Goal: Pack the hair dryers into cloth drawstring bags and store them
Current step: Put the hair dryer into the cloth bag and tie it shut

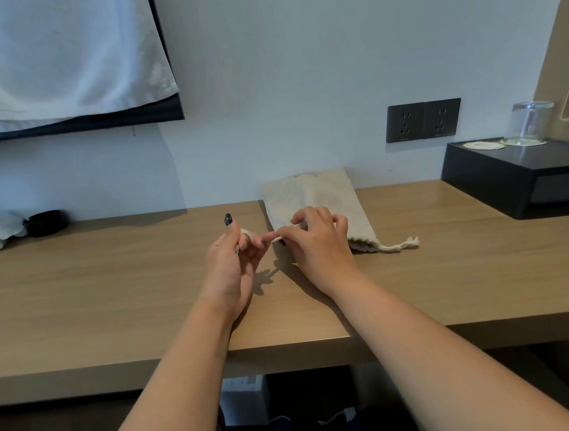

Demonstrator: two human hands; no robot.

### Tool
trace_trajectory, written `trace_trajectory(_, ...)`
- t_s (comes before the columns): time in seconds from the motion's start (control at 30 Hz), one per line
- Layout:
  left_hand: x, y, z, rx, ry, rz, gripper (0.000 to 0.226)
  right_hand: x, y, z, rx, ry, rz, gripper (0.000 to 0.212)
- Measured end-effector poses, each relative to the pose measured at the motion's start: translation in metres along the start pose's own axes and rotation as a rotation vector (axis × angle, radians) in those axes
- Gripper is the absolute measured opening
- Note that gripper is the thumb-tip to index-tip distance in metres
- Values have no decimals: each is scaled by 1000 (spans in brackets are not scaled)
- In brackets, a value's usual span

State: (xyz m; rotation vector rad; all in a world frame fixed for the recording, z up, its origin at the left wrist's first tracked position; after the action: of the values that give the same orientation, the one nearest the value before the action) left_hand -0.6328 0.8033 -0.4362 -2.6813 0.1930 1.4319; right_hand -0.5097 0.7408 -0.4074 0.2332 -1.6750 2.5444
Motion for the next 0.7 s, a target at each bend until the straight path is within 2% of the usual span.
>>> trace_trajectory(0.13,-2,-2,7,-56,74,9,48,4,0,-1,18,10,28,16)
trace_trajectory(0.33,-8,-3,10,-108,43,-64,46,1,0,-5,51,53,37,19)
trace_trajectory(0.53,-10,-1,15,-168,-63,-116,46,-12,1,-9,62,133,-27,20)
trace_trajectory(0.7,-10,0,19,-254,-256,-185,43,-22,3,-17,176,175,-98,20)
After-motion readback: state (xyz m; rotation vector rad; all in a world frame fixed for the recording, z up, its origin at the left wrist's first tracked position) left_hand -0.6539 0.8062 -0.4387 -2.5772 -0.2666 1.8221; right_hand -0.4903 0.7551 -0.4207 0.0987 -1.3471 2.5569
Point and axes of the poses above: each hand's wrist, its own y-axis away from the middle knuckle, its own z-axis out of the back of the hand, x = y × z, the point moved 9 cm from there along -y, towards the middle knuckle, and after that the axes turned 15 degrees about -x, right-handed, at the moved point
